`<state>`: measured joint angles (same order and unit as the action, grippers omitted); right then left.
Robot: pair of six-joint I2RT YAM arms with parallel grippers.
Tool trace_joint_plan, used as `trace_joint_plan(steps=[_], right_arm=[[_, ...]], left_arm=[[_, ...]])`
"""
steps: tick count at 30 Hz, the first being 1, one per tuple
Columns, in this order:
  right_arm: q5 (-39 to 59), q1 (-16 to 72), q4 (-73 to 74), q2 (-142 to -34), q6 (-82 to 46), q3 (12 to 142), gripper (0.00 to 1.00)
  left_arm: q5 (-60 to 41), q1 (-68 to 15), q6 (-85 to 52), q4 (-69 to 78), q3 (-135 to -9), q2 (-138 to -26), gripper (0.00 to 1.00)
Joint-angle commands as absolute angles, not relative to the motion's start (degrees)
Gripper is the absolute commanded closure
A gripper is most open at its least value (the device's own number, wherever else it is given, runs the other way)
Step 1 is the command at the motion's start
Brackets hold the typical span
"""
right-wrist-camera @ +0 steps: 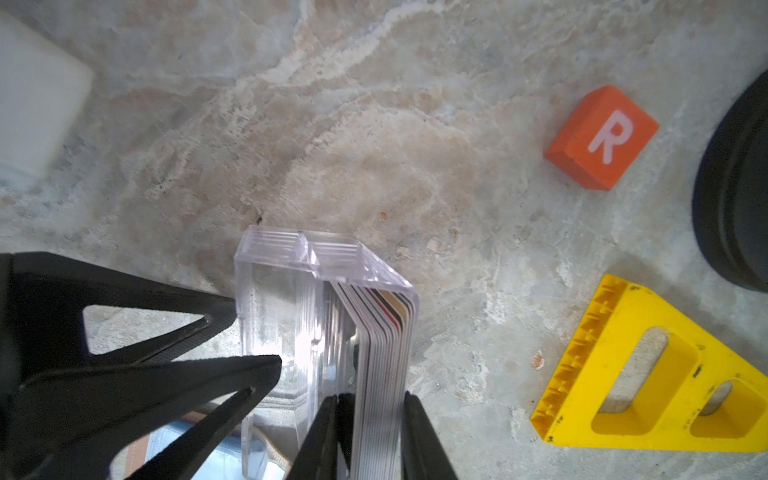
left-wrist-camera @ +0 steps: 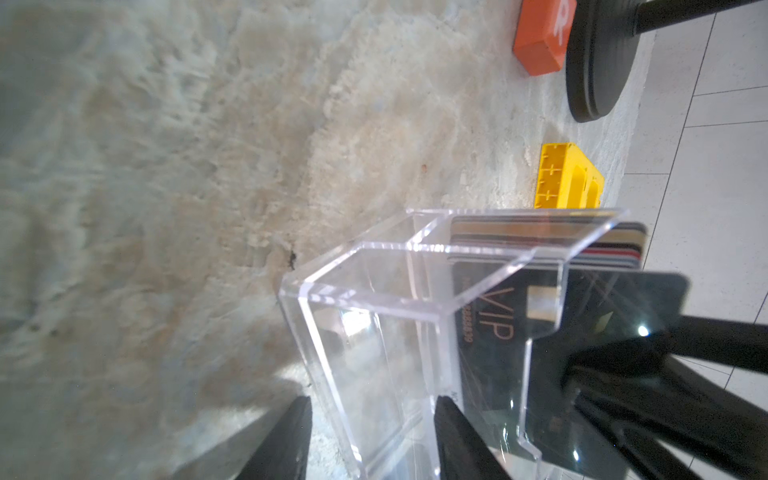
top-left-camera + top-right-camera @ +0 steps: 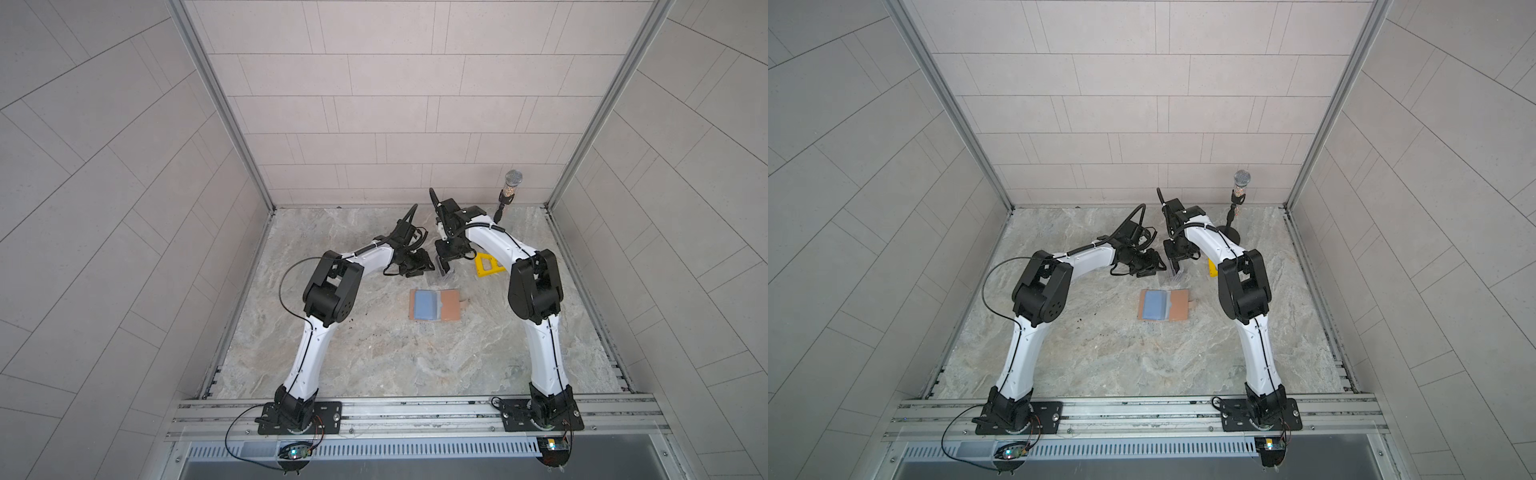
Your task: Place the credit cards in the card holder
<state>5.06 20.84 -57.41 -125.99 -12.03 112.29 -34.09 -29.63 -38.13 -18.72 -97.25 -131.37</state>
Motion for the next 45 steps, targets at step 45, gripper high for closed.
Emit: trace_joint_plan(steps=[45], right_arm=[[0.9,21.1,-63.4,-122.4,-10.4,115.5,0.92]], left_arm=[[-31.5,-29.2,-38.1,-22.7,-94.7,-132.3,0.48]])
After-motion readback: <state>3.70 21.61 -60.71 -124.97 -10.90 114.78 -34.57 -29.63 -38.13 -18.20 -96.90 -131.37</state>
